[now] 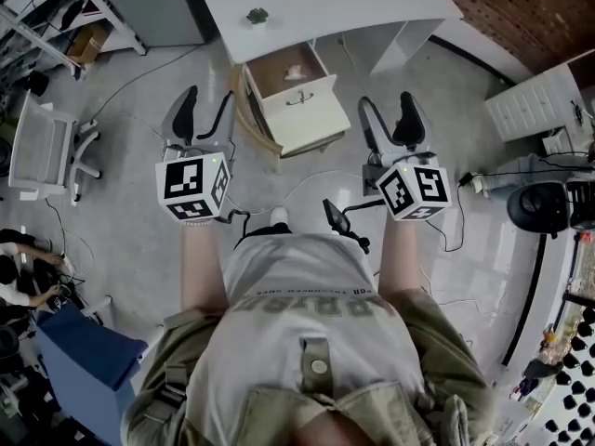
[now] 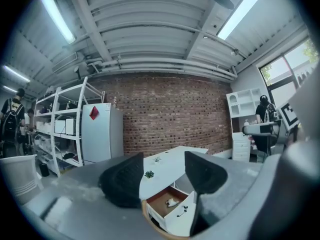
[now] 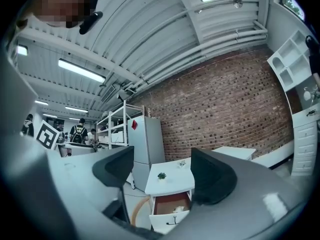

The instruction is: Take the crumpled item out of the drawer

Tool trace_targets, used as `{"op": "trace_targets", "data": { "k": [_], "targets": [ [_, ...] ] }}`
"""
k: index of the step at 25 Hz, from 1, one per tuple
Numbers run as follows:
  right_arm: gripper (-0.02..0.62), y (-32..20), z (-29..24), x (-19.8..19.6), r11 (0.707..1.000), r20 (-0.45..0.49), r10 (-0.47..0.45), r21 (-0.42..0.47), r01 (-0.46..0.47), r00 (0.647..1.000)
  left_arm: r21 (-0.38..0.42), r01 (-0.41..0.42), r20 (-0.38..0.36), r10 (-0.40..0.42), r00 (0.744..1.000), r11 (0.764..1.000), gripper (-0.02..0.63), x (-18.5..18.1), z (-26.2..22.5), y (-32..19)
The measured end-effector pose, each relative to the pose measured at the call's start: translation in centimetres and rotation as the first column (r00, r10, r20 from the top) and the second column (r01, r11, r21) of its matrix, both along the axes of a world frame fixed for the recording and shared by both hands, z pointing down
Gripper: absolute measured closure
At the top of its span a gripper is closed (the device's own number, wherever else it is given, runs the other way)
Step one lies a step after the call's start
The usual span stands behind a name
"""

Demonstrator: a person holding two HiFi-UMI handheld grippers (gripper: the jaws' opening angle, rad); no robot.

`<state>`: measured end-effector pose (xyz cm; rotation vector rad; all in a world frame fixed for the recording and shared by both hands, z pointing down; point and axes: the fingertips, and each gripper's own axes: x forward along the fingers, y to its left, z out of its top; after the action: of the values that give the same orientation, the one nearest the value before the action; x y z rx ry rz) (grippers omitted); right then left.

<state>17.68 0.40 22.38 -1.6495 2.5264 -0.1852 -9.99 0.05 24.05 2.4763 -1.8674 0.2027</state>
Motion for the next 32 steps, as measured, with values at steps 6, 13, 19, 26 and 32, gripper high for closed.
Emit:
{"op": "trace_targets", "data": {
  "k": [6,13,19,26,32],
  "targets": [
    [0.250,-3.6,0.5,-0.7,0.999,0.023,0.050,-0.009,-0.049,0.998,-0.005,-0.039,0.001,0.039,0.999,0.999,0.336,-1.1,0.3,-3.7],
    [0.250,-6.2,2.1,-0.3,0.995,0.031,0.093,-0.039,-0.092,0.995,-0.056,-0.071,-0.017,0.070,0.997,0.996,0.336,-1.1,3.4,-6.0],
    [0.250,-9.9,4.5,-0.3,0.994,0.002,0.067,-0.084,-0.067,0.998,-0.100,-0.031,-0.023,0.029,0.999,0.995,0.336,-1.4,5.8,-8.9],
    [0.250,-15.2,6.5,-0.7,0.990,-0.010,0.001,-0.139,-0.002,1.000,-0.139,0.045,-0.032,-0.050,0.998,0.989,0.336,-2.5,7.2,-12.3],
    [0.250,-20.6,9.6,-0.9,0.977,-0.026,-0.056,-0.207,0.050,0.998,-0.183,0.098,-0.050,-0.109,0.993,0.978,0.336,-2.5,9.3,-15.5]
  ]
}}
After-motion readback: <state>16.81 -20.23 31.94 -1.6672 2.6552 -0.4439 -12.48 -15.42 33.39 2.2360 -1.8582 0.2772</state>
